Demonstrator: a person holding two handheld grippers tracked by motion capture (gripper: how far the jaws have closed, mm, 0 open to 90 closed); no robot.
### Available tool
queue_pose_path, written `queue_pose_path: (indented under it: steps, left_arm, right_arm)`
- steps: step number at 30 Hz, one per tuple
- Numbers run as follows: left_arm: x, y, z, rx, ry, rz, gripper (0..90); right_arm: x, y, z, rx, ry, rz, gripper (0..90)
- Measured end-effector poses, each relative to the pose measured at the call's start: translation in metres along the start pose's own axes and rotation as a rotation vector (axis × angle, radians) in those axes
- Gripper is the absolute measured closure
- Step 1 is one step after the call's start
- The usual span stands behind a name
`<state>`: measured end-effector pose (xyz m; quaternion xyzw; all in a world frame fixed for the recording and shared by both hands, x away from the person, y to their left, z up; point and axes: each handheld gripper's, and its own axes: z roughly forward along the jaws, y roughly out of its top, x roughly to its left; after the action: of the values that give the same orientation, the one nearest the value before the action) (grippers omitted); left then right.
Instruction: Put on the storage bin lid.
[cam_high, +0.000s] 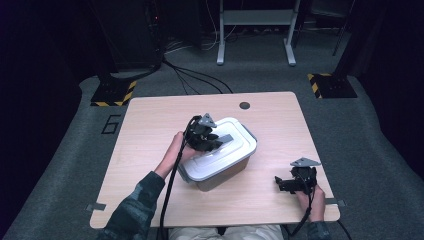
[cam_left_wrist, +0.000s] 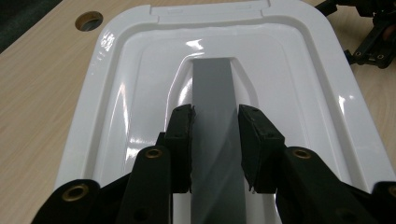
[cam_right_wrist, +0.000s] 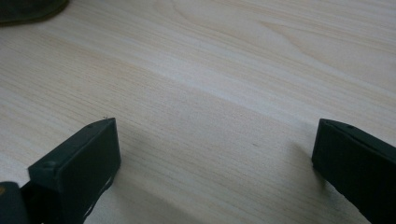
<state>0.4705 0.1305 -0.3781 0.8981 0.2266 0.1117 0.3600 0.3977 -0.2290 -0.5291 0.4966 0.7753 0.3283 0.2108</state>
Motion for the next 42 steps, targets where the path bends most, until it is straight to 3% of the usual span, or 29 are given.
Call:
queue_pose_path:
  steps: [8, 14, 24, 28, 32, 39, 42]
  left_arm:
    - [-0.001, -0.003, 0.001, -0.002, -0.017, -0.010, 66.4]
    - [-0.005, -0.004, 0.003, 0.010, -0.008, -0.008, 66.3]
    - [-0.005, -0.007, 0.003, -0.014, 0.005, -0.023, 65.0]
    - [-0.004, -0.008, 0.002, -0.024, 0.014, -0.043, 50.4]
    - [-0.002, -0.009, -0.004, -0.034, 0.039, -0.061, 30.4]
    - [0.002, -0.017, -0.023, -0.055, 0.100, -0.100, 15.8]
    - [0.004, -0.021, -0.031, -0.066, 0.117, -0.112, 14.4]
  right_arm:
    - [0.000, 0.000, 0.000, -0.001, 0.001, 0.002, 0.3]
    - [0.000, 0.000, 0.000, -0.001, 0.001, 0.000, 0.3]
    - [0.000, 0.000, 0.000, 0.000, 0.001, 0.000, 0.3]
    - [0.000, 0.000, 0.000, 0.000, 0.002, 0.000, 0.3]
    - [0.000, 0.000, 0.000, -0.001, -0.001, 0.001, 0.3]
    - [0.000, 0.000, 0.000, 0.000, -0.002, 0.000, 0.3]
    - [0.000, 0.000, 0.000, -0.001, 0.001, 0.000, 0.3]
